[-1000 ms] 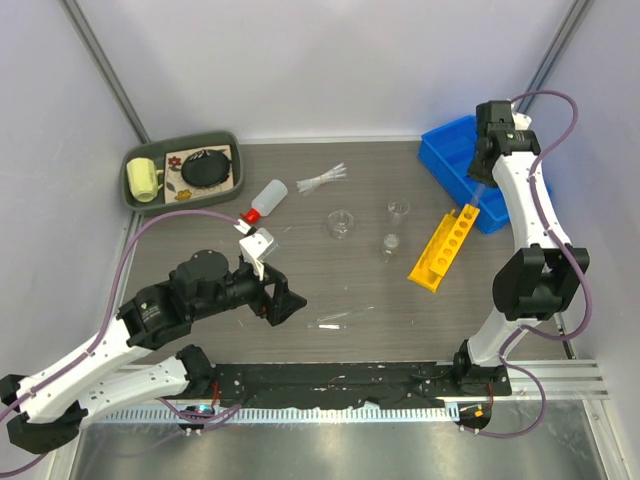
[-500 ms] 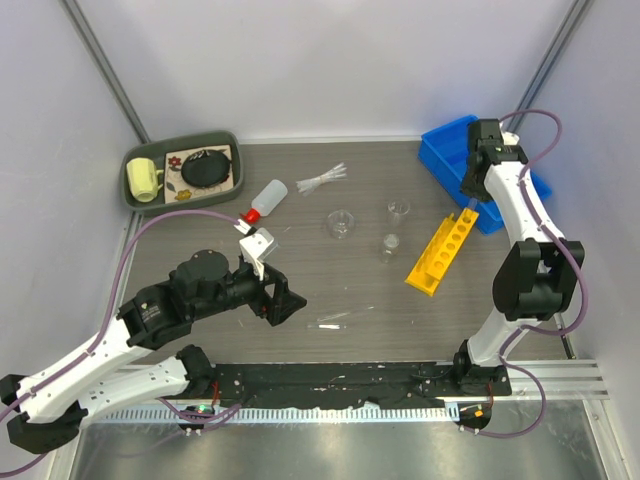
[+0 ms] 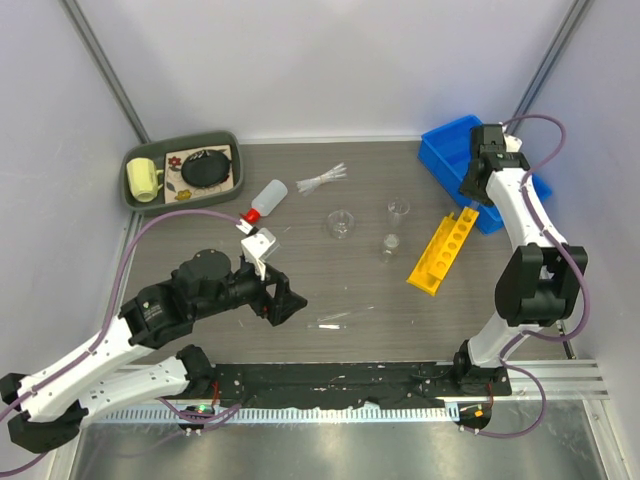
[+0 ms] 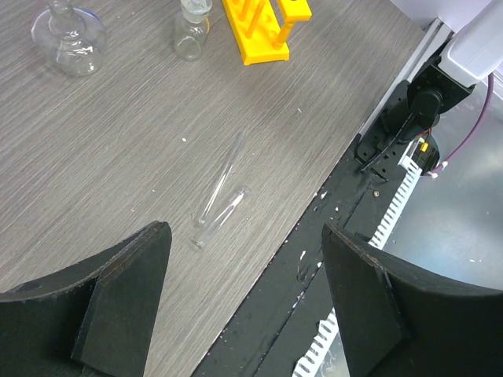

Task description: Organize the chemistry lab equipment

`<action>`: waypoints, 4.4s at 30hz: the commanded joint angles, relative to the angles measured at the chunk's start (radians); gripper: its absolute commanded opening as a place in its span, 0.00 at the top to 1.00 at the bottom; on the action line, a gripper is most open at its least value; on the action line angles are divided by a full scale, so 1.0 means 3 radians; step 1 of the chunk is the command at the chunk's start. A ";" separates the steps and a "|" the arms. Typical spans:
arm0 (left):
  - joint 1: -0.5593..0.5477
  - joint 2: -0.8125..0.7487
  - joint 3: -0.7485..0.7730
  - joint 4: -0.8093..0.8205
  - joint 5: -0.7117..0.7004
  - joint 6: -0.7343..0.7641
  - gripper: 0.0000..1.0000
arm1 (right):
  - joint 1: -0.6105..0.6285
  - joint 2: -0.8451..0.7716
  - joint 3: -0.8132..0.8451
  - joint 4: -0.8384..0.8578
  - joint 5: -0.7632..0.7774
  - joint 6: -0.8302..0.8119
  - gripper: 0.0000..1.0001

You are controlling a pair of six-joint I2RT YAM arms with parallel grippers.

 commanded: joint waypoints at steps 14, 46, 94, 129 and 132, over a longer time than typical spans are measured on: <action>-0.0003 0.0697 0.0061 -0.0022 0.0122 -0.0017 0.21 | 0.0096 -0.1032 0.0164 -0.0324 0.0200 -0.0172 0.24; -0.0698 0.3653 0.1237 0.0432 -0.0518 0.0356 0.22 | 0.1221 -0.2802 -0.0224 -0.0902 -0.0868 -0.0203 0.23; -0.0371 0.3511 0.0864 0.0407 -0.0543 0.0724 0.96 | 0.1221 -0.2895 -0.0403 -0.0800 -0.1103 -0.0126 0.30; -0.0371 0.1343 0.0931 0.0039 0.0556 0.0668 1.00 | 0.1226 -0.2506 -0.0086 -0.0846 -0.2728 -0.0137 0.30; -0.0371 0.1139 0.0819 0.0151 0.0551 0.0663 1.00 | 0.1231 -0.2440 -0.0204 -0.0688 -0.2892 -0.0106 0.30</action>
